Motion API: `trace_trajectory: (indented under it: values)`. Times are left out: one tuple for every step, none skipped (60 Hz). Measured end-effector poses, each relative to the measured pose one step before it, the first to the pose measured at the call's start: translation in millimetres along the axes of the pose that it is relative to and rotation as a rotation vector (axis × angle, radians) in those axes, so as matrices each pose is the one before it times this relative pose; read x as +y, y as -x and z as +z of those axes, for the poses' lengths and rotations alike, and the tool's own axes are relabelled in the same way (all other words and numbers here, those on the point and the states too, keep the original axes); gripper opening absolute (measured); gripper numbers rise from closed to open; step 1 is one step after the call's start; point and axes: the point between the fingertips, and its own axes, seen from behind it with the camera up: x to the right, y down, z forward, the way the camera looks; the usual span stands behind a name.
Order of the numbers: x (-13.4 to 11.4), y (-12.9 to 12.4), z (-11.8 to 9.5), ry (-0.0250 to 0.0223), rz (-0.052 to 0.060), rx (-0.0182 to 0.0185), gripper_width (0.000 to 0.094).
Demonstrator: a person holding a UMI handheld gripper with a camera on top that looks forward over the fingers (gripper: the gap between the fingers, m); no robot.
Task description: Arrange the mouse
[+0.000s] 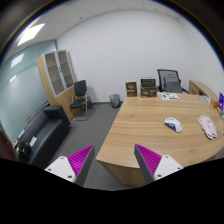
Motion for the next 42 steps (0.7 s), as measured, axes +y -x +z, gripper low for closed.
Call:
trace_trajectory:
  values:
    - [-0.93,-3.30,-0.64,-0.00314,0.0006,0.01149,0.0829]
    - [-1.35,-4.66,-0.68,-0.00447,0.0009,0.01601,0.0829]
    - [-1.56,-5.29,-0.43,-0.00582,0.0018,0.01826,0.0830]
    - [-1.63,-5.39,0.02,-0.00590,0.0013,0.01803,0.0832]
    - [-0.63,-4.92,-1.30,-0.00371,0.0016,0.01454,0.0831]
    - [-0.58,-4.28,1.10,-0.00314,0.0004,0.01275,0.0830]
    - [-0.11,-3.63,1.37,-0.00101,0.0006,0.00907,0.0830]
    - [0.08,-3.33,1.05,0.00034,0.0010,0.00660,0.0830]
    - [0.34,-3.98,2.10,0.00143,0.0026,0.00624,0.0831]
    - [0.48,-4.14,1.61,0.00234,0.0029,0.00664,0.0831]
    - [0.27,-4.32,1.12,0.00253,0.0024,0.00767,0.0830]
    - [0.11,-5.01,0.93,0.00253,0.0009,0.00809,0.0829]
    - [-0.59,-5.08,1.74,0.00116,-0.0006,0.00838,0.0829]
    - [-0.77,-5.49,2.07,0.00012,-0.0014,0.00834,0.0831]
    - [0.27,-2.16,1.97,-0.00106,-0.0002,0.00929,0.0831]
    - [-0.80,-6.03,1.92,-0.00145,-0.0024,0.00790,0.0831]
    - [-1.16,-6.18,2.50,-0.00235,-0.0024,0.00741,0.0831]
    - [-1.33,-6.10,2.30,-0.00321,-0.0020,0.00707,0.0831]
    - [-0.88,-6.09,2.34,-0.00326,-0.0017,0.00674,0.0830]
    - [-0.19,-6.56,3.12,-0.00296,-0.0006,0.00702,0.0831]
    - [-0.50,-7.06,3.46,-0.00172,0.0002,0.00705,0.0830]
    - [-0.24,-6.59,3.52,-0.00008,0.0010,0.00720,0.0831]
    - [0.16,-7.15,3.16,0.00077,0.0008,0.00657,0.0830]
    - [0.00,-7.01,3.97,0.00072,0.0004,0.00554,0.0829]
    - [-0.03,-7.06,4.21,0.00044,-0.0001,0.00463,0.0830]
    - [-0.23,-7.36,4.02,0.00015,-0.0010,0.00370,0.0831]
    - [0.20,-7.26,4.60,-0.00031,-0.0010,0.00360,0.0830]
    - [0.36,-7.81,5.21,0.00033,-0.0004,0.00374,0.0827]
    - [0.20,-7.78,5.61,0.00065,0.0003,0.00320,0.0826]
    - [0.15,-7.31,5.58,0.00080,0.0009,0.00278,0.0828]
    - [-0.20,-7.29,5.73,-0.00031,0.0013,0.00187,0.0829]
    - [-0.14,-7.51,6.31,-0.00119,0.0002,0.00114,0.0829]
    - [-0.49,-7.06,6.61,-0.00138,-0.0005,0.00116,0.0830]
    - [-0.25,-7.59,7.35,-0.00158,-0.0023,0.00079,0.0830]
    - [-0.55,-7.29,7.40,-0.00269,-0.0039,0.00050,0.0830]
    - [-0.57,-7.87,7.41,-0.00398,-0.0058,0.00059,0.0830]
    - [-0.67,-7.76,7.65,-0.00355,-0.0063,0.00215,0.0829]
    - [0.17,-7.09,7.52,-0.00046,-0.0070,0.00234,0.0828]
    - [1.36,-6.25,7.66,0.00420,-0.0074,0.00010,0.0828]
    - [2.24,-5.19,7.30,0.00764,-0.0072,-0.00327,0.0829]
    - [1.28,-4.49,6.71,0.00706,-0.0058,-0.00575,0.0829]
    - [-0.19,-4.22,6.55,0.00306,-0.0044,-0.00637,0.0828]
